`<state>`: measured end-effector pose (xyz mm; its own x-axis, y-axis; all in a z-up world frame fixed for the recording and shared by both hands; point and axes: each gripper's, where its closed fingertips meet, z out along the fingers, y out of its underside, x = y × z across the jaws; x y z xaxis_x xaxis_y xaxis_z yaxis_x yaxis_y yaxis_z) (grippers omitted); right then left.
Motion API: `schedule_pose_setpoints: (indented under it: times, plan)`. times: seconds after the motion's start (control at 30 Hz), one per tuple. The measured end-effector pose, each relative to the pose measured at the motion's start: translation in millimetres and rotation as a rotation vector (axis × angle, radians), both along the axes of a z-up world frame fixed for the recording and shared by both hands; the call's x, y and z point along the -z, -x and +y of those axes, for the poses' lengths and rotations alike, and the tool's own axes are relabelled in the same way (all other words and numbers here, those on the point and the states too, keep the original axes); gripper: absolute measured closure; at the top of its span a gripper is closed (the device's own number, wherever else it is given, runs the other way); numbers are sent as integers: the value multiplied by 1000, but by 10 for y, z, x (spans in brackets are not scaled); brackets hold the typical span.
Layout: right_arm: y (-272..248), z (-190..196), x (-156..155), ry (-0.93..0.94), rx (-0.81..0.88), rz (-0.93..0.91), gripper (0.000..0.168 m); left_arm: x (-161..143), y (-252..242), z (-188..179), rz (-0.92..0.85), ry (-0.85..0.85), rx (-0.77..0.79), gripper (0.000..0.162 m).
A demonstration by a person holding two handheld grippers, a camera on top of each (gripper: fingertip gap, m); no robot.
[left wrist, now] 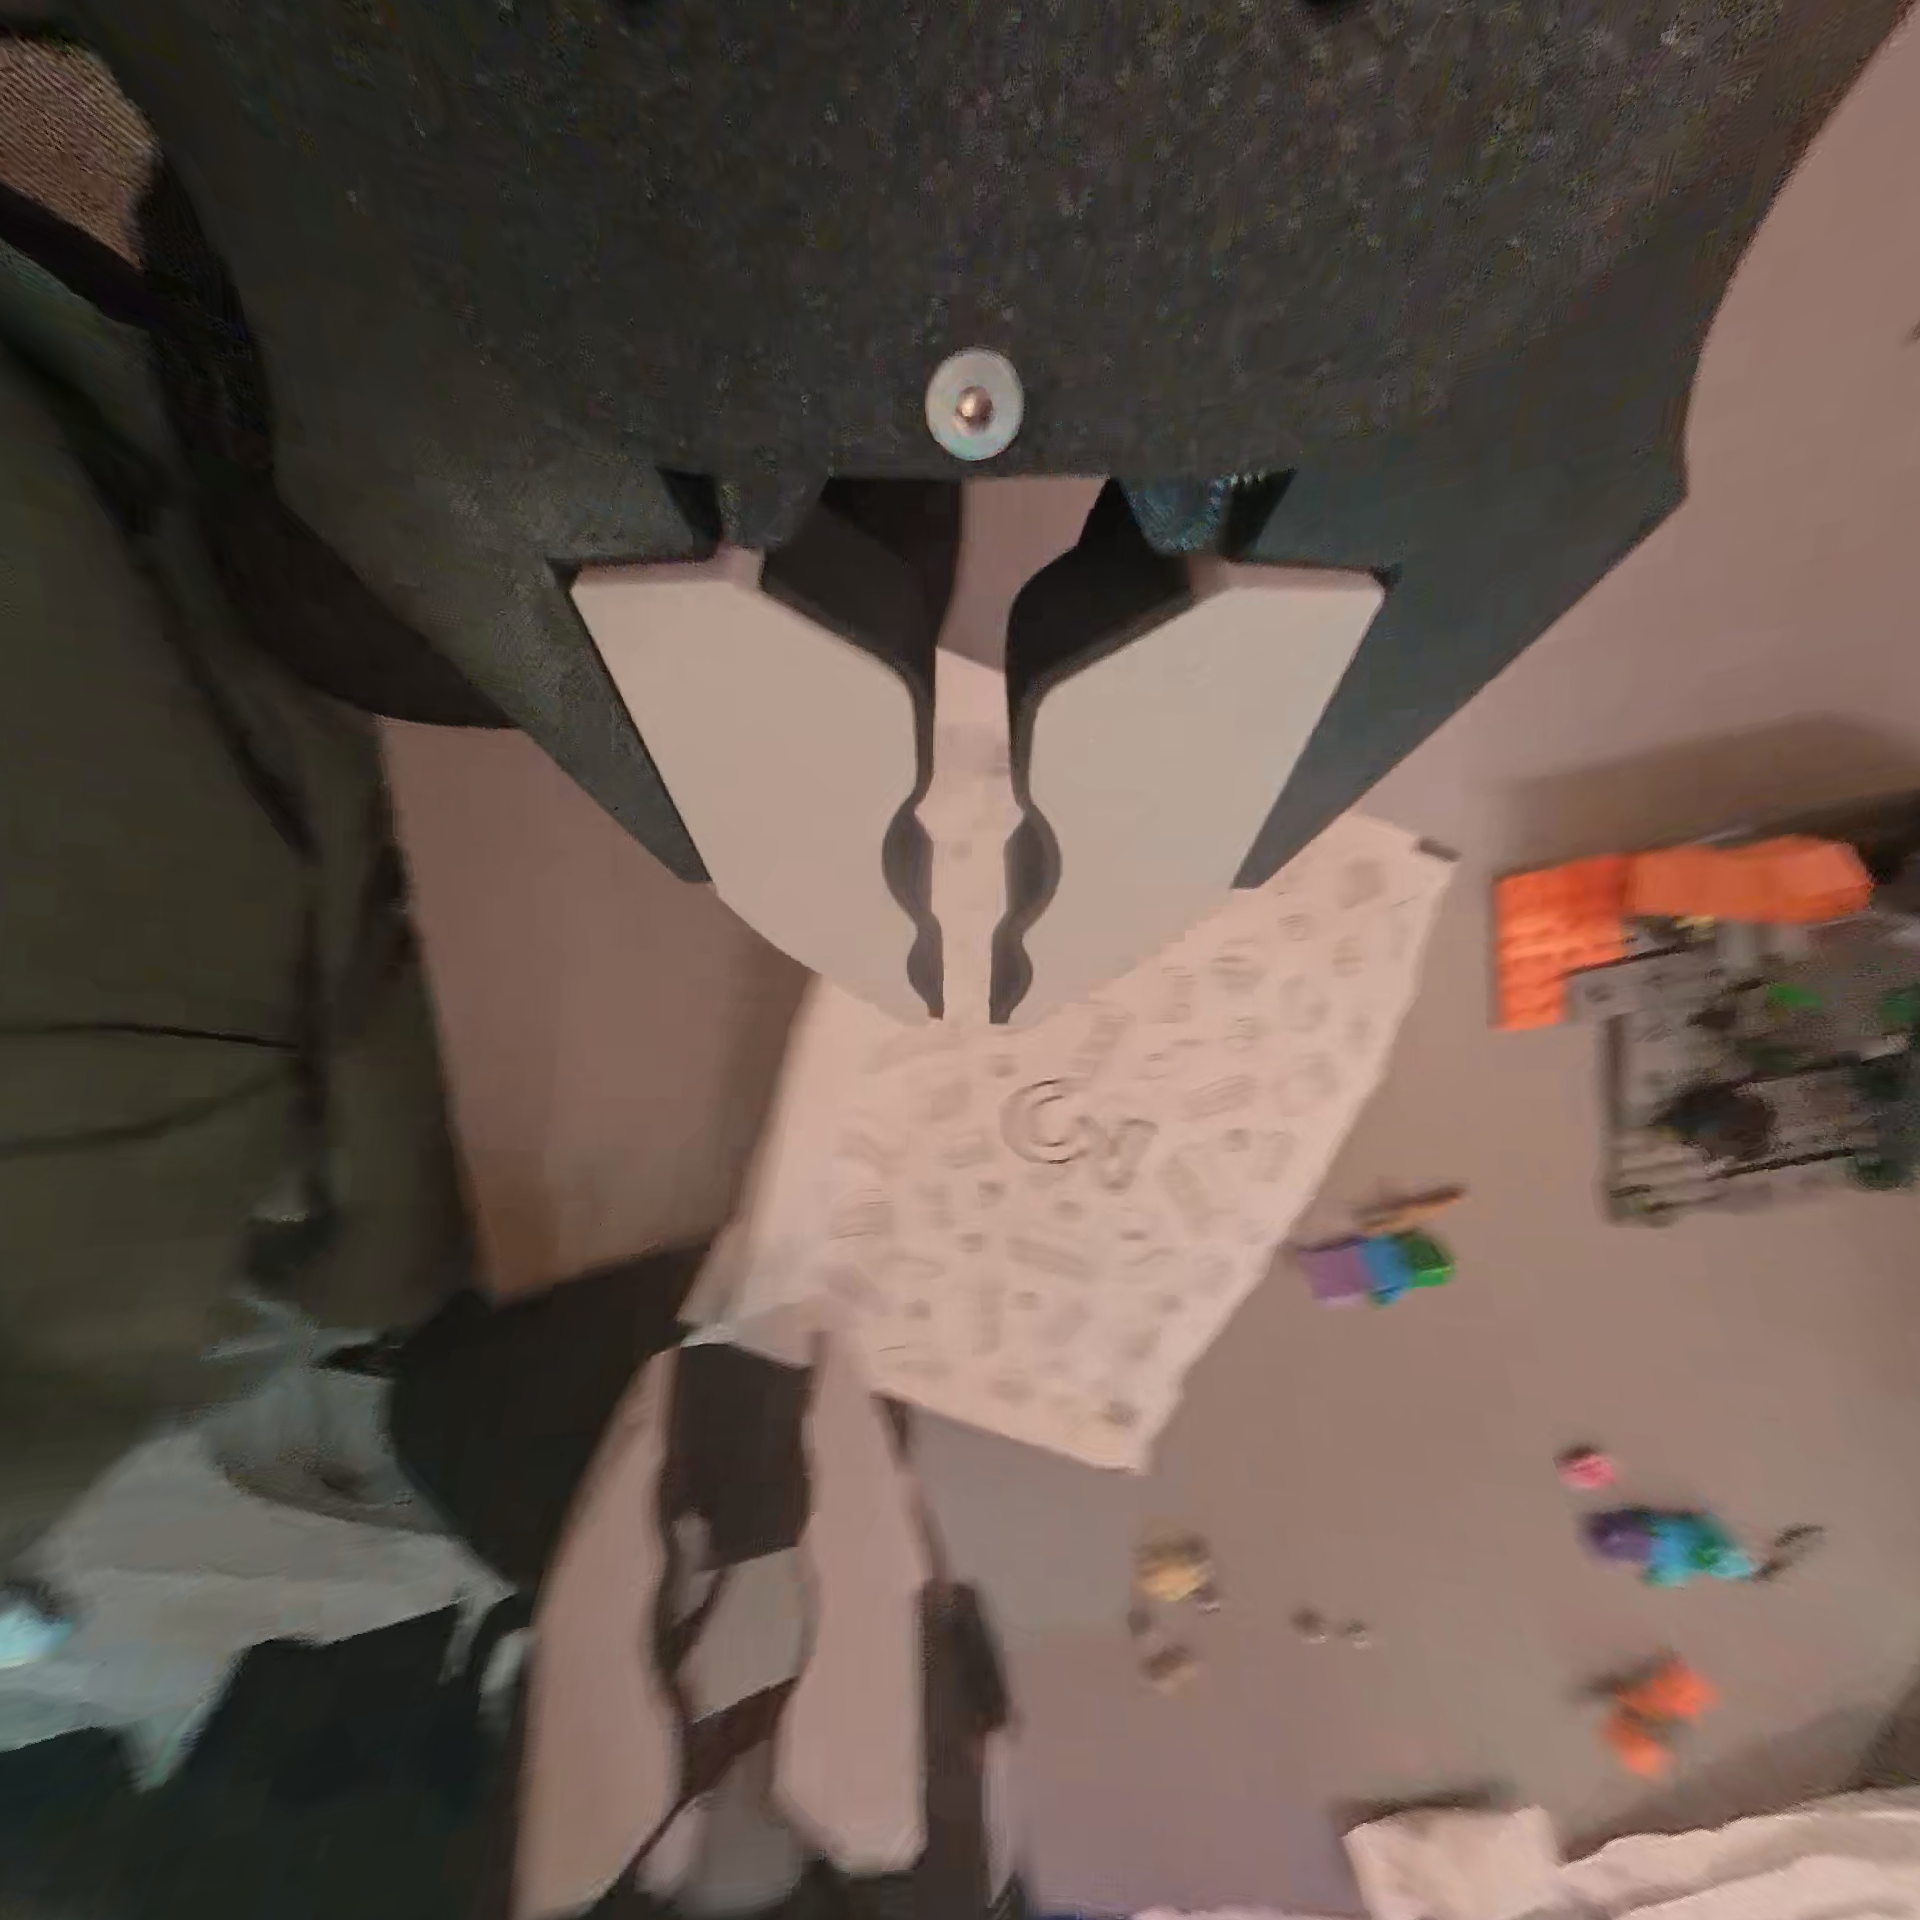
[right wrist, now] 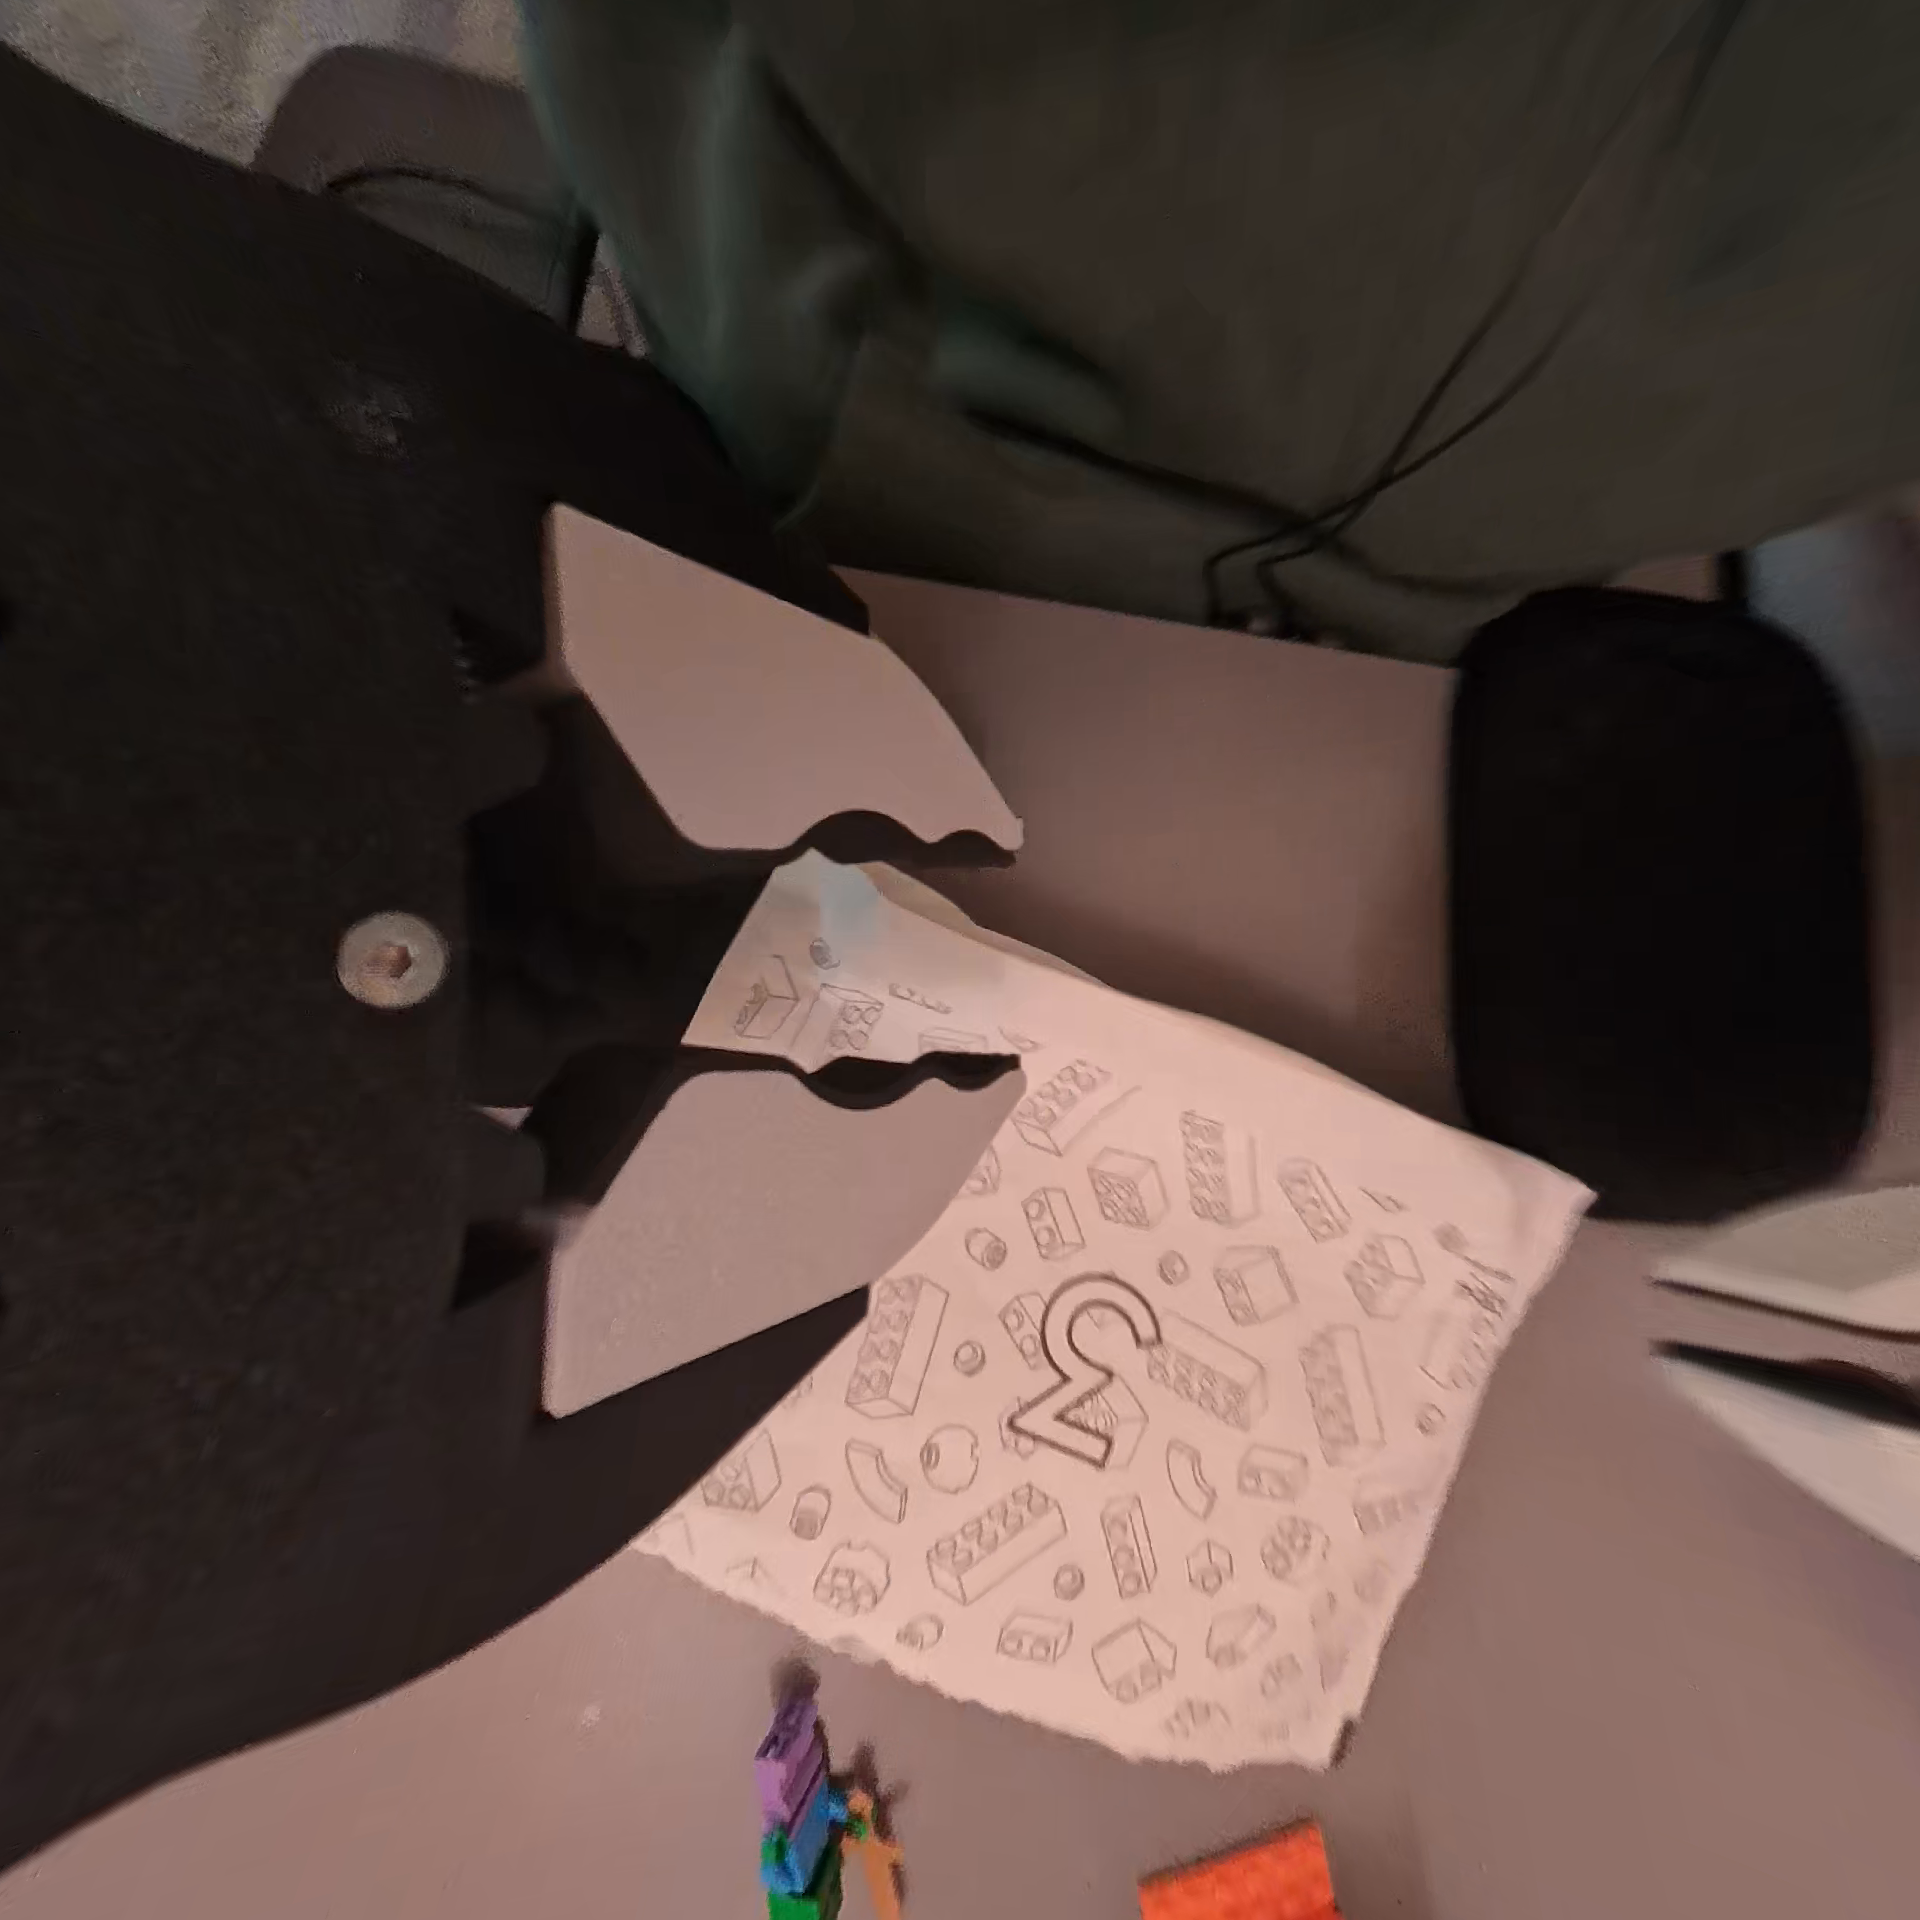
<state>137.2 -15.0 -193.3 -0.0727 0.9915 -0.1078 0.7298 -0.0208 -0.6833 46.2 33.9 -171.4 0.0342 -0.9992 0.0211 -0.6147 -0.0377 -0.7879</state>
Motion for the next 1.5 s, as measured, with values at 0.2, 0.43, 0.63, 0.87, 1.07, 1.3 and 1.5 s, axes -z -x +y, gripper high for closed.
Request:
schedule_pose_setpoints:
  times: [0.2,0.43,0.63,0.87,1.07,1.3,1.5]
  plan:
    - [106,507,302,6,307,-87,126,563,-185,425,246,-132,-28,155]
    - [-44,580,723,-58,330,-304,91,924,-36,437,411,-254,-27,150]
    - [-148,609,752,-69,249,-341,79,927,120,276,419,-260,-21,151]
    - [-260,633,739,-116,173,-332,72,904,307,204,432,-182,-70,121]
    - [-270,646,695,-119,195,-226,77,888,358,270,414,-138,-116,112]
    - [-337,785,224,-164,380,114,91,413,338,438,125,-152,-242,117]
    - [-602,845,-146,-231,553,442,124,228,468,641,-81,-222,-434,122]
